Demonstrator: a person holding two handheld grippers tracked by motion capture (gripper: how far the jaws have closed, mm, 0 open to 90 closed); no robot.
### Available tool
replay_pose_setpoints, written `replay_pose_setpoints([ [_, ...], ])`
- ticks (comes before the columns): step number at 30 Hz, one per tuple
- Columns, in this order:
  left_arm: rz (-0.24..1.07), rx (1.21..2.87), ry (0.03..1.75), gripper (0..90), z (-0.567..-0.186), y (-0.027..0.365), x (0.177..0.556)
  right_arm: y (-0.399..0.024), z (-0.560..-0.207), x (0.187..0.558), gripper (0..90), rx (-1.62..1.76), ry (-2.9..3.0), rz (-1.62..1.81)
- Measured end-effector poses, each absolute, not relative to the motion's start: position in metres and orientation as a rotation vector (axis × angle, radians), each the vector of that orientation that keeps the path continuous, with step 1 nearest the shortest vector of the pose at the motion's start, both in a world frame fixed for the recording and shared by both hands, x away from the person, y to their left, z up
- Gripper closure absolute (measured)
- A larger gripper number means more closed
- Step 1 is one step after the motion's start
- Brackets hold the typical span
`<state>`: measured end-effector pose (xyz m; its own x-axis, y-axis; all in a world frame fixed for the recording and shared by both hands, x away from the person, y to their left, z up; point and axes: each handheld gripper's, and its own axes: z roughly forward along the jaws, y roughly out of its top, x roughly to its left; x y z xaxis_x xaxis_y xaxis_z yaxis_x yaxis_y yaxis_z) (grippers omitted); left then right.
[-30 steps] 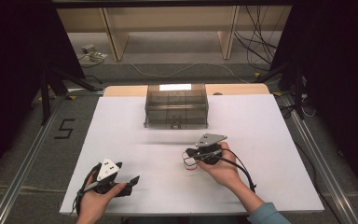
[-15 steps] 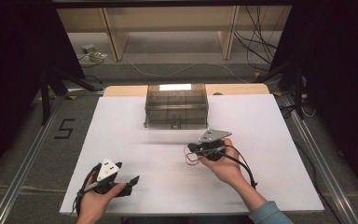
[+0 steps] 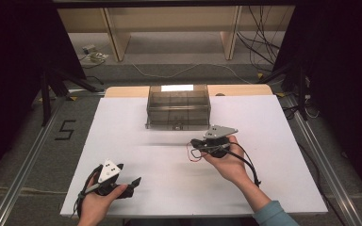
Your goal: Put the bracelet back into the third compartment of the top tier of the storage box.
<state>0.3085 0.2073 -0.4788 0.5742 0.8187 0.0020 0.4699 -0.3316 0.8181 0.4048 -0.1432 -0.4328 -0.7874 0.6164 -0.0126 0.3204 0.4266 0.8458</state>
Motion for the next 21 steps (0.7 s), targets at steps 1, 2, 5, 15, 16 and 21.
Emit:
replay_pose_setpoints([
  [1,0.537,1.984,1.031,17.1,-0.479,0.207,0.309,-0.143,-0.432,0.405,87.8,0.804,2.361,1.3],
  [2,0.537,1.984,1.031,17.1,-0.479,0.207,0.309,-0.143,-0.432,0.406,87.8,0.807,2.358,1.302],
  [5,0.536,1.986,1.03,17.1,-0.48,0.207,0.309,-0.144,-0.43,0.406,87.8,0.816,2.351,1.3],
  [15,0.534,1.985,1.031,17.0,-0.48,0.207,0.309,-0.145,-0.424,0.409,87.8,0.818,2.328,1.312],
  [16,0.534,1.985,1.031,17.0,-0.48,0.207,0.309,-0.146,-0.424,0.409,87.8,0.818,2.329,1.309],
  [21,0.534,1.983,1.031,17.0,-0.48,0.207,0.309,-0.146,-0.422,0.41,87.8,0.82,2.326,1.308],
])
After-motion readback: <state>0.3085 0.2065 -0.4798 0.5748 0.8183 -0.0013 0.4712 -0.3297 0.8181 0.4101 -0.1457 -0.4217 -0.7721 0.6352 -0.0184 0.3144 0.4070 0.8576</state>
